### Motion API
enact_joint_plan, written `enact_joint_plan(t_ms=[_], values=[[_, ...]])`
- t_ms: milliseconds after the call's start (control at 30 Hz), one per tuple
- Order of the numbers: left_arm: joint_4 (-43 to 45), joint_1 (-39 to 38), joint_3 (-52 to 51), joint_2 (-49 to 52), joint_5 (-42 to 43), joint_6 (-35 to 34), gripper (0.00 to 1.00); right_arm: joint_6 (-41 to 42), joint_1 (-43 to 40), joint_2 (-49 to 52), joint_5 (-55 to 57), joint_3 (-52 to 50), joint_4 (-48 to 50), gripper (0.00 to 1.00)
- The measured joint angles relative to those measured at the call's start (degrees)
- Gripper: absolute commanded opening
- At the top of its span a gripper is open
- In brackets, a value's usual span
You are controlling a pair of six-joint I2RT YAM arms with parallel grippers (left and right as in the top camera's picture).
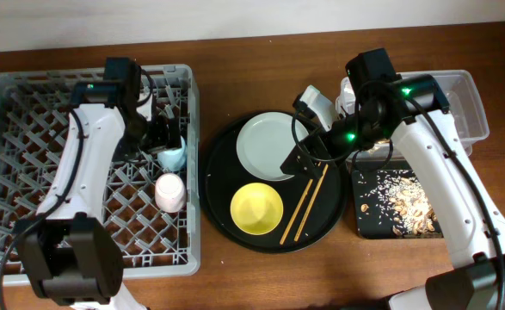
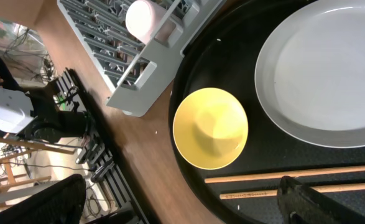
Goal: Sort waste into correct bins and load items into the dishwasher rack
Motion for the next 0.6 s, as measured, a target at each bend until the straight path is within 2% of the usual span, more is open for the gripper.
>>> enact_joint_plan(t_ms=[67, 200, 333, 400, 533, 600], values=[[-1.68, 0.0, 3.76, -0.17, 0.02, 0.0, 0.99, 0.85, 0.0, 0.0, -0.17, 0.0, -0.07, 0.99], [-4.7, 0.22, 11.61, -2.86, 0.02, 0.02, 0.99, 8.55, 0.0, 0.0, -1.29, -0.04, -0.48, 1.0], [-6.19, 2.84, 16.68, -11.91, -0.28, 0.0, 0.99, 14.51, 0.0, 0.0, 0.74, -0.04, 1.22, 0.87], [-7.56, 4.98, 17.33, -16.85, -1.55, 0.02, 0.99, 20.57, 0.0, -0.04, 5.22, -0.72, 1.33, 0.78], [-9.46, 8.17, 17.86, -25.94, -3.43, 0.0, 0.99, 33.92, 0.26, -0.22, 14.73, -7.43, 6.47, 0.77], [-10.12, 8.28, 17.88, -27.89, -3.61, 0.02, 1.0, 38.53, 0.83, -0.26, 18.12, -12.04, 10.8, 0.72]])
